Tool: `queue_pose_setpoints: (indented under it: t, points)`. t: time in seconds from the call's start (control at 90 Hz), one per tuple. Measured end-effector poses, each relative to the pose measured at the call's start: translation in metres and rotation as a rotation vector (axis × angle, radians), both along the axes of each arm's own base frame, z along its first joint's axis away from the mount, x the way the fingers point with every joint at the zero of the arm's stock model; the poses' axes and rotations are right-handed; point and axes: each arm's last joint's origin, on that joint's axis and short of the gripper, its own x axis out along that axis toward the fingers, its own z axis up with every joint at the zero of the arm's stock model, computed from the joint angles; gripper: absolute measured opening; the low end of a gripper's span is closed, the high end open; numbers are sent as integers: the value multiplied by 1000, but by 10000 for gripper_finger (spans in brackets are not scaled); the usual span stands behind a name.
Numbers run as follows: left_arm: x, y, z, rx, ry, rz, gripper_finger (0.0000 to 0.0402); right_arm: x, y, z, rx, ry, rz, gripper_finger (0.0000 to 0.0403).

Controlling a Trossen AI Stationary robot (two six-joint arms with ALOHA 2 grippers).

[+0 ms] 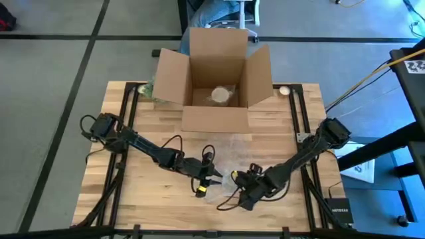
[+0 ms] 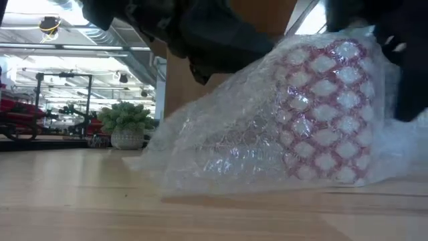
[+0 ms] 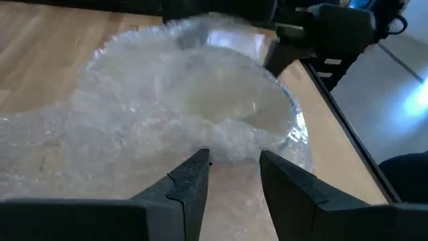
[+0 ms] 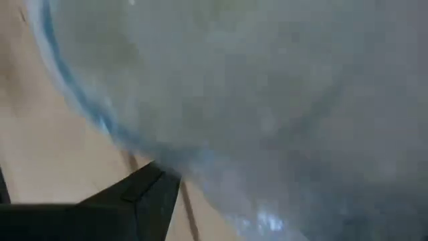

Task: Wrap mug
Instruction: Wrap the red mug with bubble wrap

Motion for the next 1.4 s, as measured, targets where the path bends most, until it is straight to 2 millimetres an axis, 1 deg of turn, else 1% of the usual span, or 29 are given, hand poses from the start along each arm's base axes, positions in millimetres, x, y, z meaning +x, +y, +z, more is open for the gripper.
queue_pose_setpoints:
  t: [0.1, 0.222, 0.378, 0.522, 0.722, 0.856, 0.944, 1.044, 1.1, 1.189, 1.289, 1.4]
  points:
    - [-2, 0, 0, -3, 29, -16, 120, 9, -1, -6, 36, -25, -27, 237]
    - [-6, 2, 1, 11, 72, -22, 120, 16, 4, -11, 98, -68, -83, 237]
    - [-12, 4, 7, 47, 107, -37, 120, 25, 1, -16, 103, -118, -161, 237]
    - [-24, 8, 18, 62, 165, -17, 120, 31, -1, -16, 83, -173, -184, 237]
    - [-36, 13, 43, 22, 147, 28, 120, 34, -2, -13, 48, -182, -114, 237]
    - [-33, 17, 49, -25, 93, 97, 120, 37, 0, -7, 30, -190, -38, 237]
    - [-23, 18, 45, -41, 38, 94, 120, 39, 2, -3, 13, -207, 3, 237]
    - [-13, 16, 28, -40, 35, 91, 120, 40, 2, -2, 0, -211, 17, 237]
    - [-9, 14, 22, -51, 48, 89, 120, 39, 2, -3, -1, -209, 18, 237]
    - [-7, 9, 18, -58, 50, 81, 120, 39, 3, -2, 8, -205, 25, 237]
    - [-6, 5, 9, -23, 69, 69, 120, 37, 3, 1, 41, -184, 45, 237]
    - [-6, 5, 9, -26, 69, 75, 120, 29, 1, 16, 89, -94, 77, 237]
